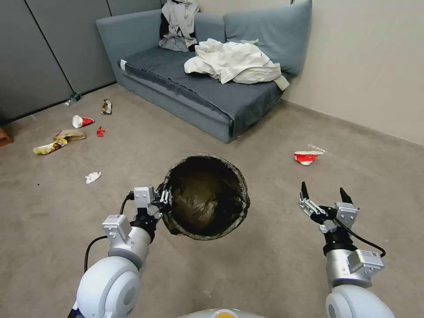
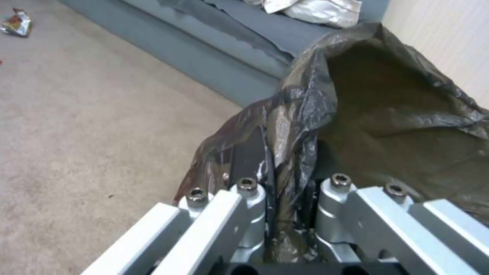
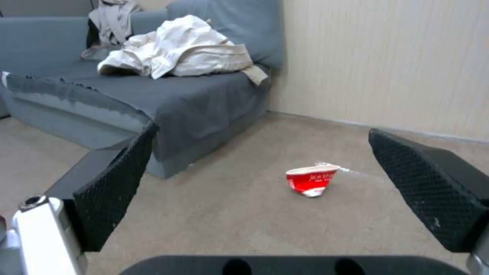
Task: Pick up the trash can from the floor.
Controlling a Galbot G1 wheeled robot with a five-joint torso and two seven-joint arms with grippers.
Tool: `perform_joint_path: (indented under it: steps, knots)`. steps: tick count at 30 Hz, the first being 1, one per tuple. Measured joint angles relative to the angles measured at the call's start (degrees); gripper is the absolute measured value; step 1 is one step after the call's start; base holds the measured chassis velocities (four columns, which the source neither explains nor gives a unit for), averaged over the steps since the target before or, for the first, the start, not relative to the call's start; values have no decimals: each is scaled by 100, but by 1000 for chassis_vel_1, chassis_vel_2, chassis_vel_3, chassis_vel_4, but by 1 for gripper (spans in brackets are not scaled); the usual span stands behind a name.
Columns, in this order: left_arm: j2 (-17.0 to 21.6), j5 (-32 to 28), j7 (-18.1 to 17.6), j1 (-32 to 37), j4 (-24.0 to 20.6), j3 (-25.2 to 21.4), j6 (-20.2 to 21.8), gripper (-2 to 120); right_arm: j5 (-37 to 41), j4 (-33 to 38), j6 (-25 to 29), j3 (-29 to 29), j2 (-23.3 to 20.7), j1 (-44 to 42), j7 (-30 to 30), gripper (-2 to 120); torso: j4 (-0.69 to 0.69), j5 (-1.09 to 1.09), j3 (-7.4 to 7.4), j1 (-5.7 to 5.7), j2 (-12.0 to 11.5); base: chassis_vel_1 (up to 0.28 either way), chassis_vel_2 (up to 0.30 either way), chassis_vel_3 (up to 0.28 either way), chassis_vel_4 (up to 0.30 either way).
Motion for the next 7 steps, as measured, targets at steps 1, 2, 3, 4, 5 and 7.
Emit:
perform_joint_path:
  steps: [1,2,3,4,5,7]
  knots:
    - [-2,-1,0,3,-4,1,2,6,1,1,0,0,0,0,0,100,0,0,0,0,0,0,0,0,0]
    - [-2,-1,0,3,-4,1,2,6,1,1,0,0,0,0,0,100,0,0,0,0,0,0,0,0,0]
    - [-12,-8,-1,14,-33,4,20,6,2,9,0,0,-3,-3,1,100,0,0,0,0,0,0,0,0,0]
    - [-19,-12,-2,21,-49,5,32,6,3,10,0,0,-4,-5,2,100,0,0,0,0,0,0,0,0,0]
    - [-22,-14,-2,27,-63,6,39,6,4,11,1,0,-4,-6,2,100,0,0,0,0,0,0,0,0,0]
    - [-25,-15,-3,34,-76,6,43,6,4,12,2,-1,-4,-6,2,100,0,0,0,0,0,0,0,0,0]
